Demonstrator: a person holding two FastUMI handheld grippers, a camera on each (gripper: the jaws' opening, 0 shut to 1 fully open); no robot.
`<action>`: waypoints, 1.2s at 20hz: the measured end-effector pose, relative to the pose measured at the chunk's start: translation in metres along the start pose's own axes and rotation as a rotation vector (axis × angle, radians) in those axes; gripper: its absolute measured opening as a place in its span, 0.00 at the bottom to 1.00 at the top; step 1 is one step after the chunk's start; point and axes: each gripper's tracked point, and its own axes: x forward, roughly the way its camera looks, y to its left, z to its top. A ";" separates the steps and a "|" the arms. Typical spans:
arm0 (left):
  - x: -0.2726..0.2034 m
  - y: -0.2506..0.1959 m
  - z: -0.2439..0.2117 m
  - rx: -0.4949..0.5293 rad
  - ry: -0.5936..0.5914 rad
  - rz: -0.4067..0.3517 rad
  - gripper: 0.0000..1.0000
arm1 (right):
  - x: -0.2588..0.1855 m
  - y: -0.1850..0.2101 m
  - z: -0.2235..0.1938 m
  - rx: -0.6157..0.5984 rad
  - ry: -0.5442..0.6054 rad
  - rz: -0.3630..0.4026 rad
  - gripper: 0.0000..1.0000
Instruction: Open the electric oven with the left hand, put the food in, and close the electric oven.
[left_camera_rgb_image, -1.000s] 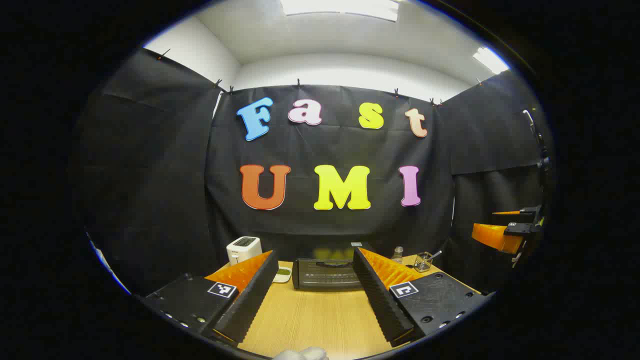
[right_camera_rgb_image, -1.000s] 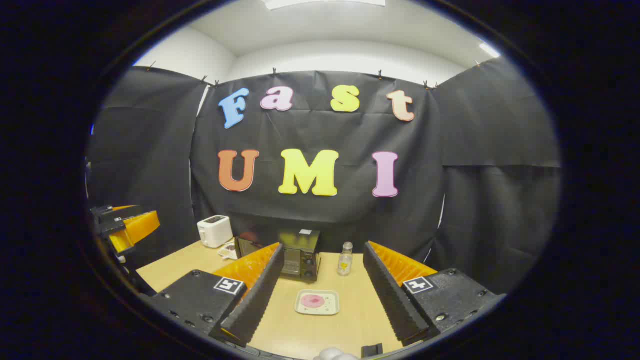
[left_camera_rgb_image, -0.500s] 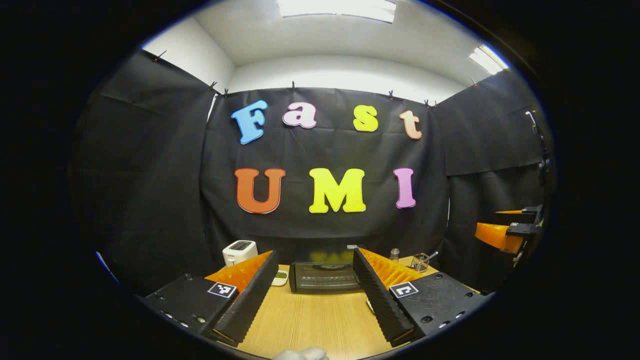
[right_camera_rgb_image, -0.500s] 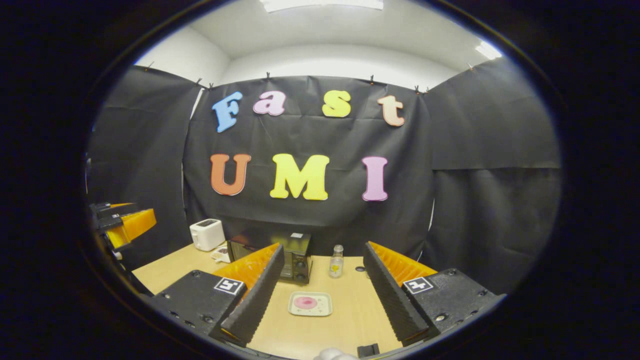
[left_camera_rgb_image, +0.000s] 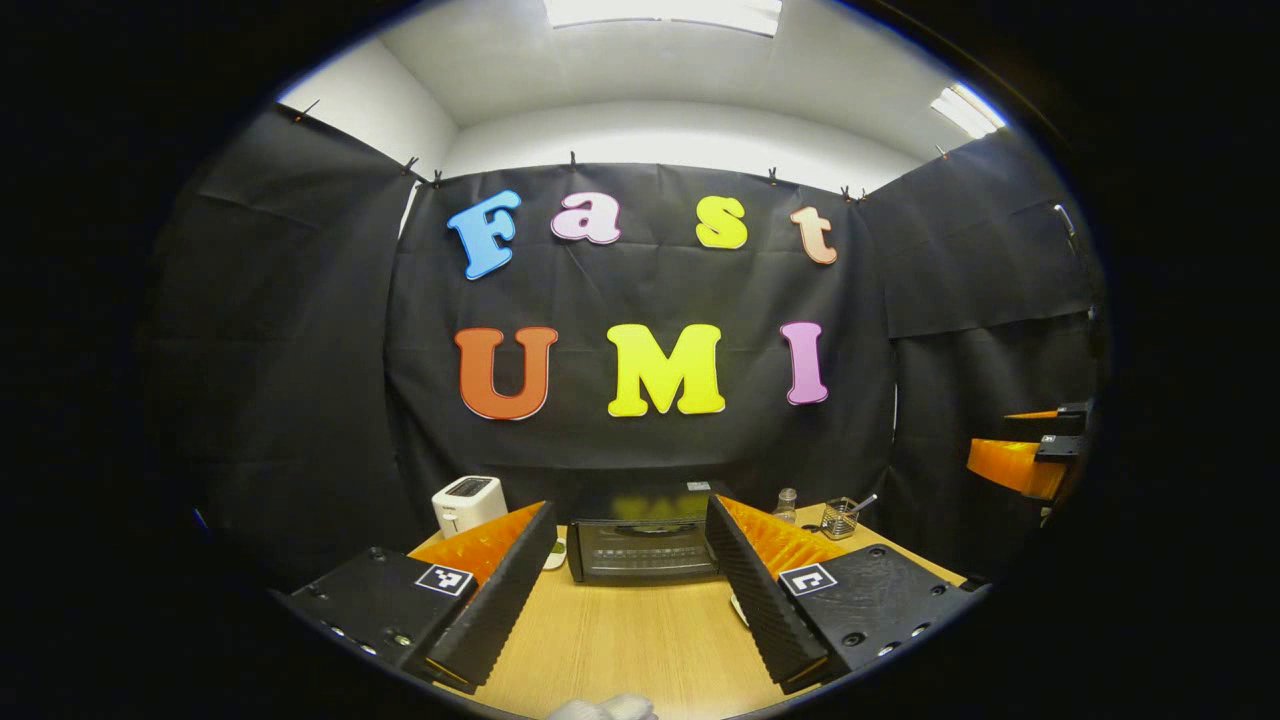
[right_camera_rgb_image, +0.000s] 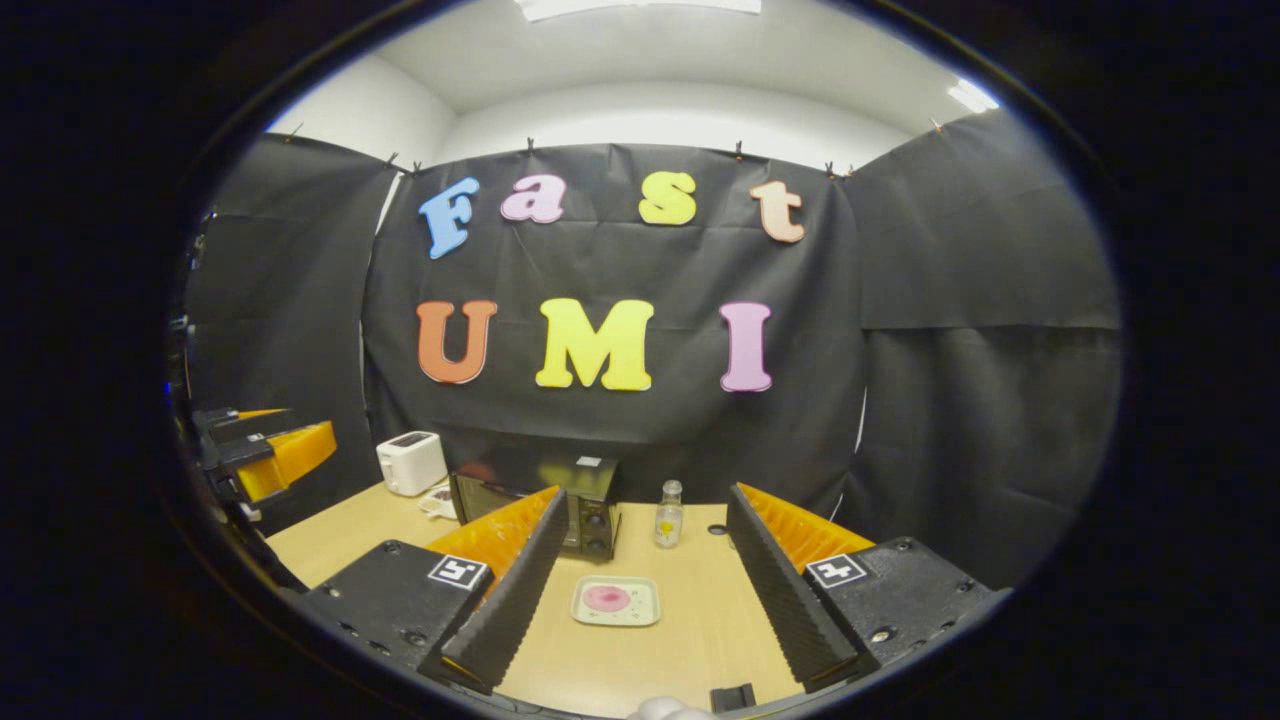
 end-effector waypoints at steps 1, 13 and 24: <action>0.012 -0.006 -0.003 0.001 0.001 -0.005 0.95 | 0.003 -0.006 -0.002 0.003 0.008 0.002 0.96; 0.220 -0.050 -0.099 -0.014 0.095 0.035 0.96 | 0.070 -0.084 -0.013 -0.005 0.059 0.007 1.00; 0.316 -0.014 -0.203 -0.033 0.274 0.087 0.96 | 0.098 -0.109 -0.039 -0.028 0.151 -0.007 1.00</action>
